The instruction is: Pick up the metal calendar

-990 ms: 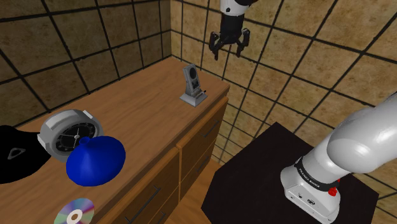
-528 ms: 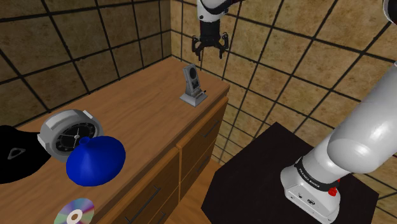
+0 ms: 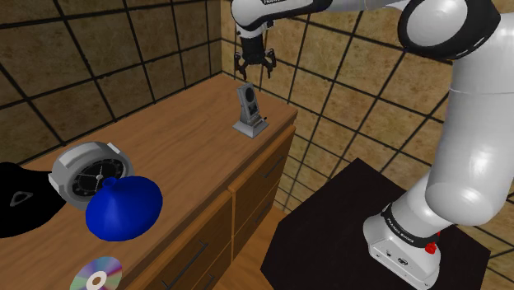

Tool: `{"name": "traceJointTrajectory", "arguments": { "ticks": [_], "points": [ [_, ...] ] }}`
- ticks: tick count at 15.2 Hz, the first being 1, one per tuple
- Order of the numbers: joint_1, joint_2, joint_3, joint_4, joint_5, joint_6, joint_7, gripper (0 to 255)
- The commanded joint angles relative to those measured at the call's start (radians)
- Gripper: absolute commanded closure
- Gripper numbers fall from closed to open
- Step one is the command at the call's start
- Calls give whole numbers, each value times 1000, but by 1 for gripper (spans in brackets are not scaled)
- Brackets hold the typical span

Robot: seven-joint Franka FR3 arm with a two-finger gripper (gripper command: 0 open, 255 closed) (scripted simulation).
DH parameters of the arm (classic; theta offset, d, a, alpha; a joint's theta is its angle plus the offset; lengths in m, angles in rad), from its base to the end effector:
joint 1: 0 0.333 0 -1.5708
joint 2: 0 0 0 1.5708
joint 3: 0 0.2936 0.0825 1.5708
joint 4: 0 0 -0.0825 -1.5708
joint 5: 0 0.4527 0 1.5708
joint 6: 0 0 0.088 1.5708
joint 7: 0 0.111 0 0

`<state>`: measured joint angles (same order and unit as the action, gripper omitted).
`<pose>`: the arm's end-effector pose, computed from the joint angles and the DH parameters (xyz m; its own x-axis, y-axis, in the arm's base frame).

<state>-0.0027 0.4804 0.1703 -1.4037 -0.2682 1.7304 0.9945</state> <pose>0.7319 0.0804 0.3765 0.7161 -0.6948 0.0667 -0.6897 -0.6896 0.2209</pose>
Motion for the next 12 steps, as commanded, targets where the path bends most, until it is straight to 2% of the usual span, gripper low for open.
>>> {"name": "traceJointTrajectory", "arguments": {
  "ticks": [1,3,5,6,12],
  "points": [
    [15,105,-16,135,-15,-43,33,0],
    [31,223,-35,299,-25,-100,54,0],
    [48,371,-57,522,-31,-183,65,0],
    [50,390,-60,553,-32,-195,65,0],
    [43,387,-59,466,-33,-115,83,0]
  ]
}}
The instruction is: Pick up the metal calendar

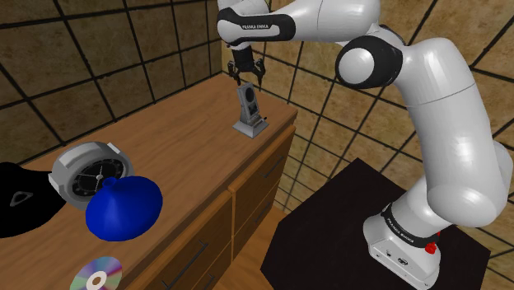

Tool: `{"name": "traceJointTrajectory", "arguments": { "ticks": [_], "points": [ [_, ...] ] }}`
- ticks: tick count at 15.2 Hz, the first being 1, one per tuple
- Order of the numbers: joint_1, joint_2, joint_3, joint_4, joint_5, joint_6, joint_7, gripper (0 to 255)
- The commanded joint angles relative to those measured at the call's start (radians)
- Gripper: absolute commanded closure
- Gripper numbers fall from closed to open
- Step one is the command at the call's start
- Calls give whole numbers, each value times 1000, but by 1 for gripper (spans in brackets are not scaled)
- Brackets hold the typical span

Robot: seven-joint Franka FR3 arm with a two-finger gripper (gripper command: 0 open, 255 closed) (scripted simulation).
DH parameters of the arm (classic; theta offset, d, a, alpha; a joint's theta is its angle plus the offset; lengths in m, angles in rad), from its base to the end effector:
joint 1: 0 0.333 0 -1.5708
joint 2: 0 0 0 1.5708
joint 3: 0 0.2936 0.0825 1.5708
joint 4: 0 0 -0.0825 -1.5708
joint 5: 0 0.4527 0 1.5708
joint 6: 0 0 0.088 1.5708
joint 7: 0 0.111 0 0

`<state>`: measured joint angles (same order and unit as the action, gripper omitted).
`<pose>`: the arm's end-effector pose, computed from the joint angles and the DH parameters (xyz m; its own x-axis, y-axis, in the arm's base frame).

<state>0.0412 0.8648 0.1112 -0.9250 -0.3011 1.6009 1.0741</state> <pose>0.8018 0.0599 0.3219 0.6165 -0.7816 0.0949 -0.7730 -0.5780 0.2615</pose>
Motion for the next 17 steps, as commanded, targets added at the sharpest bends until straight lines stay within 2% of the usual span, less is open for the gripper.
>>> {"name": "traceJointTrajectory", "arguments": {
  "ticks": [1,3,4,12,17],
  "points": [
    [-2,4,0,-30,-1,34,8,0],
    [-2,4,0,-30,-1,34,8,0],
    [-3,1,0,-38,-1,37,9,255],
    [-3,4,0,-37,-2,40,9,255],
    [2,2,0,19,0,-16,-3,255]
  ]
}}
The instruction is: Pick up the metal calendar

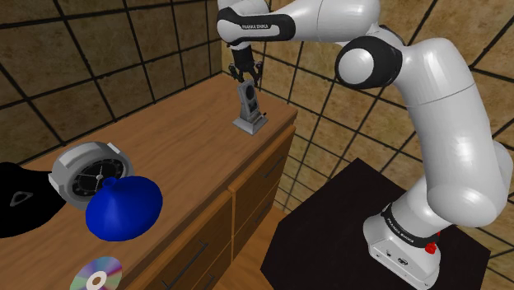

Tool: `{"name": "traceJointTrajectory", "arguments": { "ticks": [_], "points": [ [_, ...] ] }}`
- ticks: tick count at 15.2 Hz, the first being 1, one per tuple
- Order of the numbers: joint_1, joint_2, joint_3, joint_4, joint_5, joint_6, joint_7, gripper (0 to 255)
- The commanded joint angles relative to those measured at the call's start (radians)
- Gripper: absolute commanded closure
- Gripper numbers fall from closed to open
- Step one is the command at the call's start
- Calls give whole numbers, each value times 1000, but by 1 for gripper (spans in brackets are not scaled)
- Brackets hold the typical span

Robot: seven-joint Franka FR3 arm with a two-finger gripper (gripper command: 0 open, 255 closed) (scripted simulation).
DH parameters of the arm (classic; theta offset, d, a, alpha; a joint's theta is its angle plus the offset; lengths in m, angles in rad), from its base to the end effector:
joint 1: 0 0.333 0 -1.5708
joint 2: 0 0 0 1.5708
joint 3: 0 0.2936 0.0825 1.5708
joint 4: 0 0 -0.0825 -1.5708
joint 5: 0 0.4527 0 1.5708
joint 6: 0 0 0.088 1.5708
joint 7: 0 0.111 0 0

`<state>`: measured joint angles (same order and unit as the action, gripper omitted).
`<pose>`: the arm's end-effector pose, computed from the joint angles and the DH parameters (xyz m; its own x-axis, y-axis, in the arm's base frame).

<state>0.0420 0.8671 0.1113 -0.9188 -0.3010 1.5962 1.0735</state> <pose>0.8020 0.0603 0.3230 0.6166 -0.7816 0.0943 -0.7728 -0.5780 0.2621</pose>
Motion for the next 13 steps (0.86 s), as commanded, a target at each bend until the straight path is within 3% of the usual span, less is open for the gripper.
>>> {"name": "traceJointTrajectory", "arguments": {
  "ticks": [1,11,13],
  "points": [
    [2,0,-1,27,1,-25,-6,255],
    [23,58,-10,263,1,-198,-49,255],
    [24,60,-10,271,1,-202,-50,255]
  ]
}}
